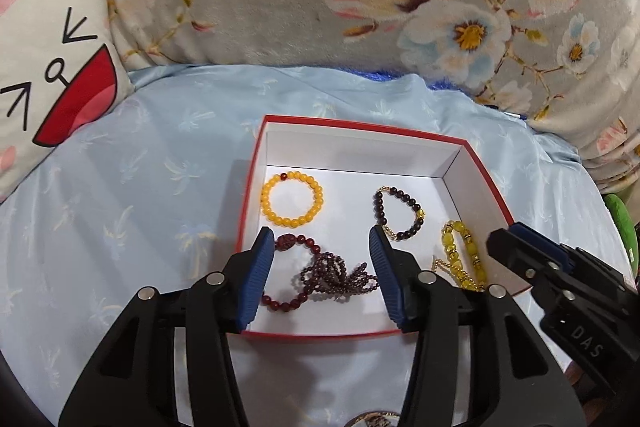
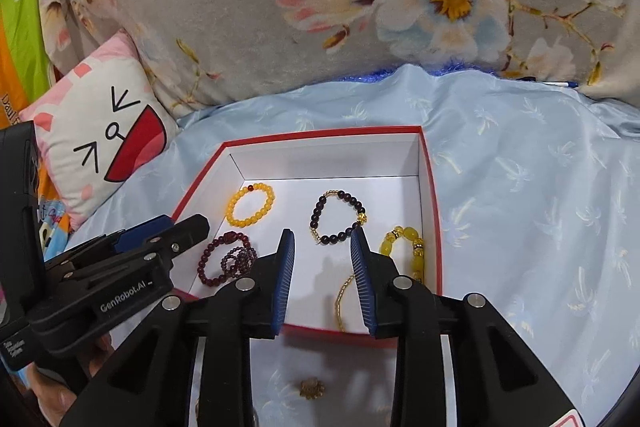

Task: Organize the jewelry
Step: 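Withdraw the left tool from the box toward the silver watch, then grasp the small gold charm with the right tool while the left tool lowers over the watch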

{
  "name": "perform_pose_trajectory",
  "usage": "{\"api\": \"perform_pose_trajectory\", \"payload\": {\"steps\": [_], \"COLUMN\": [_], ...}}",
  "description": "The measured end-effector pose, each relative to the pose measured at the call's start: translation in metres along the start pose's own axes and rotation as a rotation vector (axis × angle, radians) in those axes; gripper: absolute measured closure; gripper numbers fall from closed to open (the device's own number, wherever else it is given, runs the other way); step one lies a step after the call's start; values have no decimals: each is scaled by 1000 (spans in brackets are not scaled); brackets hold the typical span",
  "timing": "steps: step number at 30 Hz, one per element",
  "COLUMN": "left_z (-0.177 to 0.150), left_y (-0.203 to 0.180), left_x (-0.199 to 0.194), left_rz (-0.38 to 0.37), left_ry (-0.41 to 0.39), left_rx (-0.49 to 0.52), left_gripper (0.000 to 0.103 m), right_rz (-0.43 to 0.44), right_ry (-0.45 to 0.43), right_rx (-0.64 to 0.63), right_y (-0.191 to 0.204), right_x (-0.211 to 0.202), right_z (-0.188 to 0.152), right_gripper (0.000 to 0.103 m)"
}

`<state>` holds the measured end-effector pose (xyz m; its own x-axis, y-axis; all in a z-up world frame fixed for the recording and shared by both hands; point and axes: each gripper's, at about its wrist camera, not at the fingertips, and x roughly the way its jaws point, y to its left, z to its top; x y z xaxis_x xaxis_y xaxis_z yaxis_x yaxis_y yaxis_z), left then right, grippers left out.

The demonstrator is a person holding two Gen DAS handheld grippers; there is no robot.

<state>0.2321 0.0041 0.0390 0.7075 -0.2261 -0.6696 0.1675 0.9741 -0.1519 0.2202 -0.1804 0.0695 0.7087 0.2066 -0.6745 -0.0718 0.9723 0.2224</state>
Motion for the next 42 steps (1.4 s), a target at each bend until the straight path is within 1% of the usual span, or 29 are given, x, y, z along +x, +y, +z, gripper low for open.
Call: {"api": "perform_pose_trajectory", "payload": {"steps": [4,8,13,18,23,27,34,40,42], "left_z": [-8,-24,-53,-81,-107,-121,-131,-132,-133], "left_y": [5,11,17,20,15,11,12,16,17], "left_x": [-20,-40,-55,-56,-56,-54,-53,-50,-49], "left_rz": [27,22,16,9,22,7,-22,-12,-9], "left_ry": [-23,-28,-3,48,76,97,98,101,106], "left_rx": [-3,-17,-38,-62,-46,-40,-33,-34,-36], "left_gripper": [56,56,56,56,56,56,56,56,56], "right_rz": [-4,-15,-25,-28,-31,-22,-26,-47,-50], "right_ry": [-18,-28,-15,27,67,90,114,118,124], "right_rx": [-5,-1,17,41,45,32,-7,-27,-23], "right_y": [1,-2,-8,-15,-14,-8,5,10,9], "right_x": [-20,-43,-64,-71,-69,-61,-35,-13,-7], "right_z": [-9,-26,-54,-83,-107,-114,-111,-102,-99], "right_gripper": [73,70,70,70,70,70,70,71,72]}}
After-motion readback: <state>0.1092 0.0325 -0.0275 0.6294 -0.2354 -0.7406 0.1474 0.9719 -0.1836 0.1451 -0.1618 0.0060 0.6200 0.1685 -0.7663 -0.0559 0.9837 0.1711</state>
